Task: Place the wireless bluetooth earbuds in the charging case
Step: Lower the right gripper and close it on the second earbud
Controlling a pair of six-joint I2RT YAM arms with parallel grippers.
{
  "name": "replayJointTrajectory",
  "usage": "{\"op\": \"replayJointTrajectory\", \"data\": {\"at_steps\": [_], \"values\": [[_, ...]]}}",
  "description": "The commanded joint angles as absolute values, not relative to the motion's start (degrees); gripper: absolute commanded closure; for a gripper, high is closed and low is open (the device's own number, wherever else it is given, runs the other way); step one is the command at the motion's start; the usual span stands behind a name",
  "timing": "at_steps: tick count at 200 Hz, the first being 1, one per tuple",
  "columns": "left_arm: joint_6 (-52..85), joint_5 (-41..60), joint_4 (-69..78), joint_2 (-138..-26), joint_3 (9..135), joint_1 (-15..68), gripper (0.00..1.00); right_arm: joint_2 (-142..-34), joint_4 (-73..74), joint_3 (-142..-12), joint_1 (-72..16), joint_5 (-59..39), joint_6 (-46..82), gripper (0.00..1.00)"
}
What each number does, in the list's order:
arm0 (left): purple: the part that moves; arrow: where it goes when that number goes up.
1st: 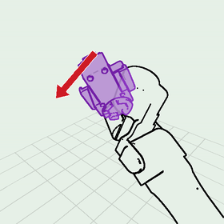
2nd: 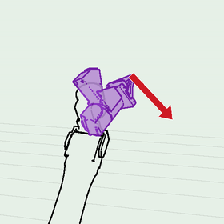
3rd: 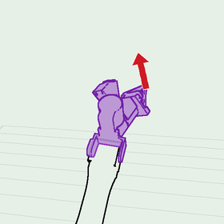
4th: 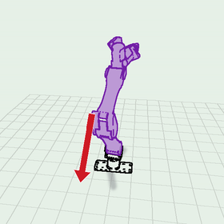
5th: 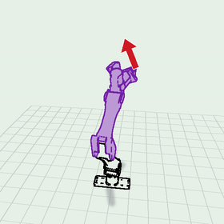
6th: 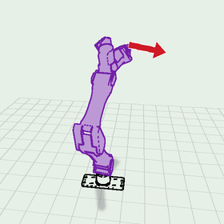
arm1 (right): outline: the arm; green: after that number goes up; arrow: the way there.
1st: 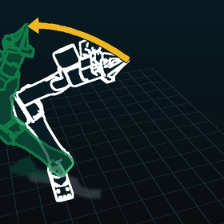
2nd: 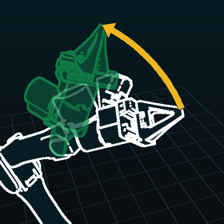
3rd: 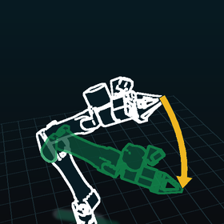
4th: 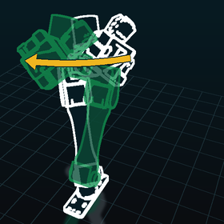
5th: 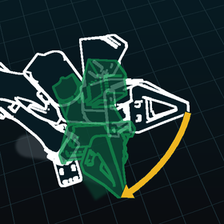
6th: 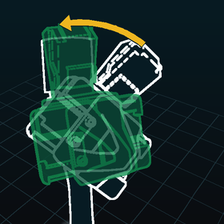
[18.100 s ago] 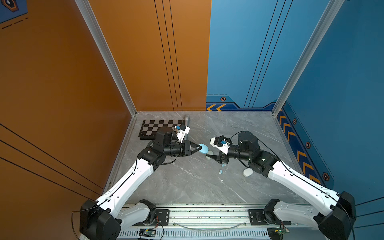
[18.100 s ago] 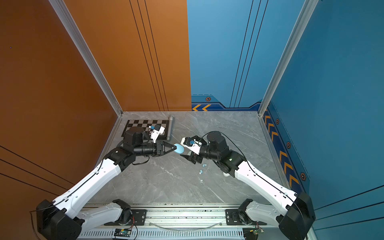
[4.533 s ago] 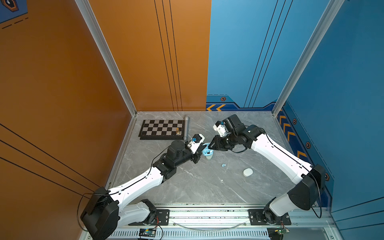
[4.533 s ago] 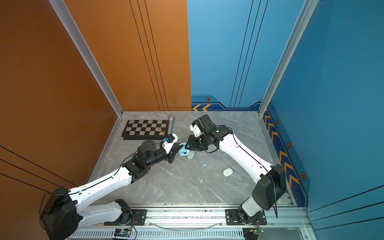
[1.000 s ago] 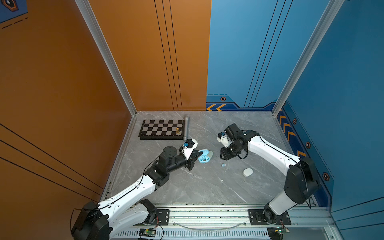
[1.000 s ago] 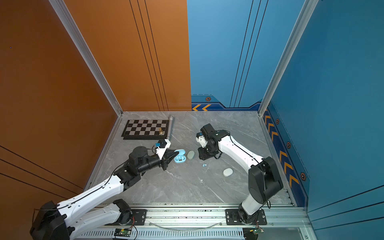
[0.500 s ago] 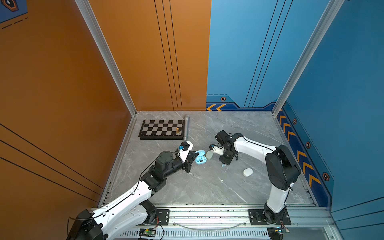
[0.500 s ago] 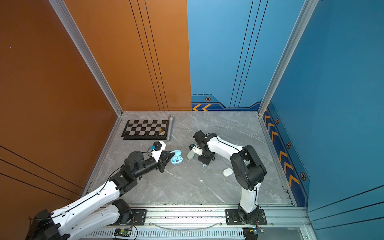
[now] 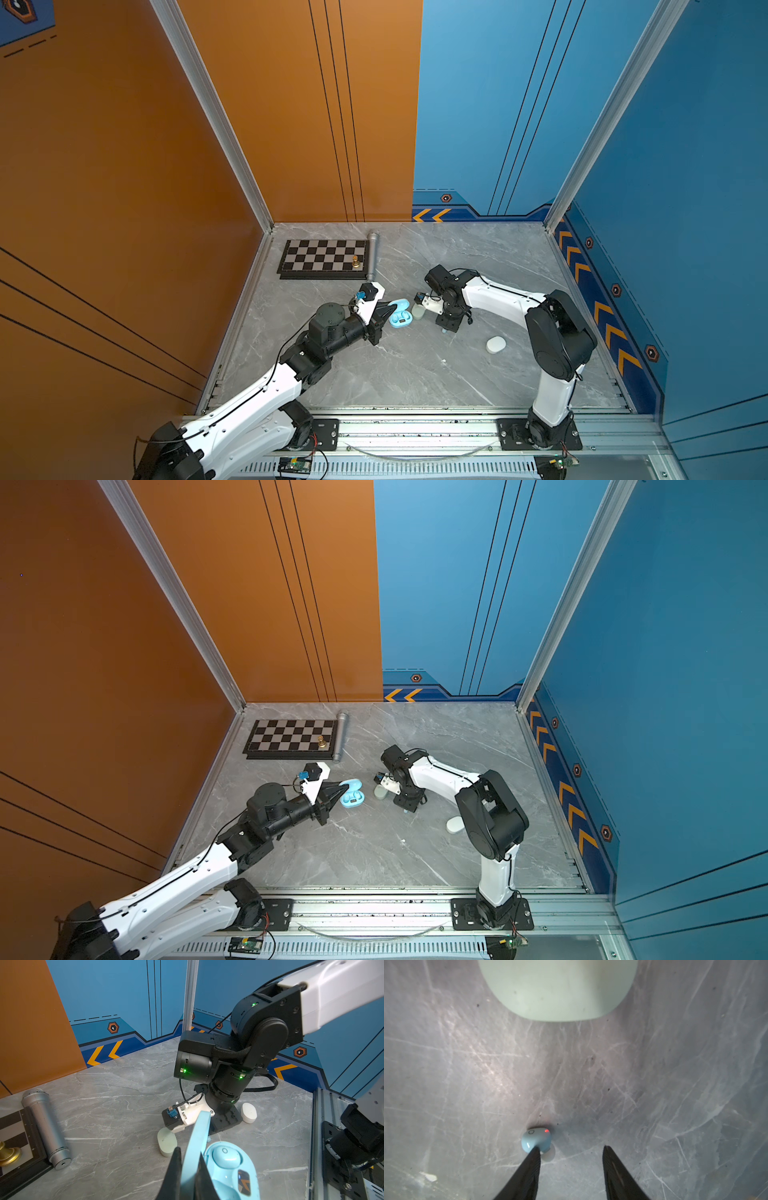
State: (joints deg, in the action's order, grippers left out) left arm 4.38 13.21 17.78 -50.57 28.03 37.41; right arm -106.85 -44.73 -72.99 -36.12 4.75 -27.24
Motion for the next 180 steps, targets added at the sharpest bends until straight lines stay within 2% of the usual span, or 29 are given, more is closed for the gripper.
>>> {"op": "replayJointTrajectory", "data": {"at_steps": [1, 180], "values": [[3.9, 12.6, 18.5, -50.4, 28.7, 37.0, 1.00, -108.4, -43.4, -70.9, -36.6, 5.3, -27.4, 0.49], [3.5, 12.6, 12.1, -47.0, 31.7, 36.5, 1.00, -106.5, -45.3, -68.2, -38.9, 1.6, -20.5, 0.57]]}}
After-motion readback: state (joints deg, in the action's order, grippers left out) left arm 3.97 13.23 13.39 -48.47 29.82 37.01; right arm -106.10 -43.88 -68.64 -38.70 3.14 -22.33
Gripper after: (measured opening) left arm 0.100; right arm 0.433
